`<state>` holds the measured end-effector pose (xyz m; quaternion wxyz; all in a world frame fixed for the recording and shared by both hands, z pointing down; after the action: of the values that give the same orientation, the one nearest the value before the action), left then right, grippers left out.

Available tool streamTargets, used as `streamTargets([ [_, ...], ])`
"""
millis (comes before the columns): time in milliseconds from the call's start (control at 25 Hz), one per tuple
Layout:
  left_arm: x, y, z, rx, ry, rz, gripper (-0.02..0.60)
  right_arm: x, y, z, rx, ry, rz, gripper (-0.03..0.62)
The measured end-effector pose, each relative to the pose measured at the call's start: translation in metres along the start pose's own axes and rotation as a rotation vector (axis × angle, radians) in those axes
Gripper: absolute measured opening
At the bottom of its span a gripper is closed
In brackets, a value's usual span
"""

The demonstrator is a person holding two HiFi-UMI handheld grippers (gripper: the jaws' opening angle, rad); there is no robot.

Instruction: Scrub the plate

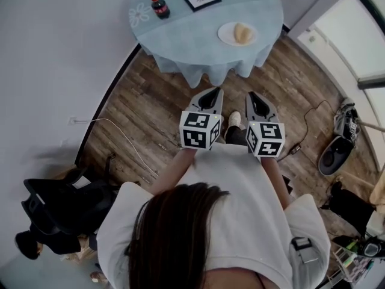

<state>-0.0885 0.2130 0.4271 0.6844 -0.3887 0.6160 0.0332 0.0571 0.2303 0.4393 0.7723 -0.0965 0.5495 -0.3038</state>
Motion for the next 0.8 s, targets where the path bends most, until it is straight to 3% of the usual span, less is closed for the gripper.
streamTargets([
  [800, 0.048, -0.069, 0.012, 0.097, 0.023, 0.004, 0.011, 0.062, -0.043, 0.066, 0.097, 0.031, -0.034, 0.038],
])
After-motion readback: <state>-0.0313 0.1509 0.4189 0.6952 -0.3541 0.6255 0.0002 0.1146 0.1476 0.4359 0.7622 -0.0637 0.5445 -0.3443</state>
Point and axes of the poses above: the fingertips, and each gripper's own axes: y backward along the fingers, z to its right, x out of its top, the point moved 6 cm from there along y, backward along the fingers, and after that the axes turned 15 degrees about -y, right-handed, at the moved point
